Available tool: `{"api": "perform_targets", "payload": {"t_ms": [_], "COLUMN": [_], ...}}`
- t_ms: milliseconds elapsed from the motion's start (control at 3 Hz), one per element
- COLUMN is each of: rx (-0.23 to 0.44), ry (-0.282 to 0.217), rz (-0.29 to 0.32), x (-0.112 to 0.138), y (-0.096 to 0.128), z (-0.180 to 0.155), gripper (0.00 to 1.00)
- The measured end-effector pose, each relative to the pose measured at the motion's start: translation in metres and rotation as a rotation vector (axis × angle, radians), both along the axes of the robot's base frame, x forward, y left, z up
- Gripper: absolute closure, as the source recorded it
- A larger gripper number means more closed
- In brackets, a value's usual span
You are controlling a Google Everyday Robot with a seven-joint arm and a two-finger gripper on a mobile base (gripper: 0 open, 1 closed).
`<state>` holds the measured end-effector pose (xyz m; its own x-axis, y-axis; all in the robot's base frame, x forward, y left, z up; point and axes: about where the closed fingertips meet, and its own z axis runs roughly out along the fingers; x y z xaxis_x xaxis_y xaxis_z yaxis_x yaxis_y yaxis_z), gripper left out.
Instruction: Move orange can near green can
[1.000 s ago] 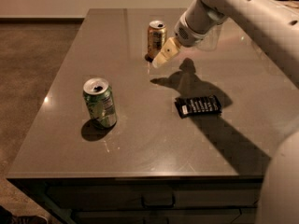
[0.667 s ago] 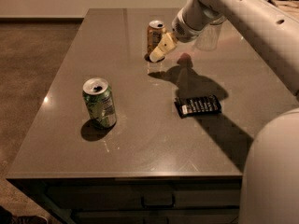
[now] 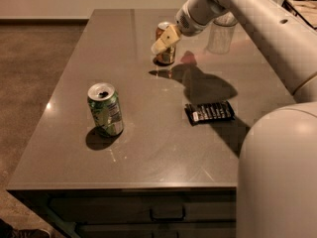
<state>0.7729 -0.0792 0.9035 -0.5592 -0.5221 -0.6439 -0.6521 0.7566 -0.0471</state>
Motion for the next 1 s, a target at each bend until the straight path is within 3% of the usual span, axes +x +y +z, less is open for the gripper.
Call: {"api": "perform_targets", "payload": {"t_ms": [667,1000], "rx": [0.062,0.073], "ry": [-0.003,0.015], "rz": [0.061,0.102], "x": [0.001,-0.016], "y": [0.018,0.019], "z": [0.015,0.02], "gripper": [0.41,0.64]}}
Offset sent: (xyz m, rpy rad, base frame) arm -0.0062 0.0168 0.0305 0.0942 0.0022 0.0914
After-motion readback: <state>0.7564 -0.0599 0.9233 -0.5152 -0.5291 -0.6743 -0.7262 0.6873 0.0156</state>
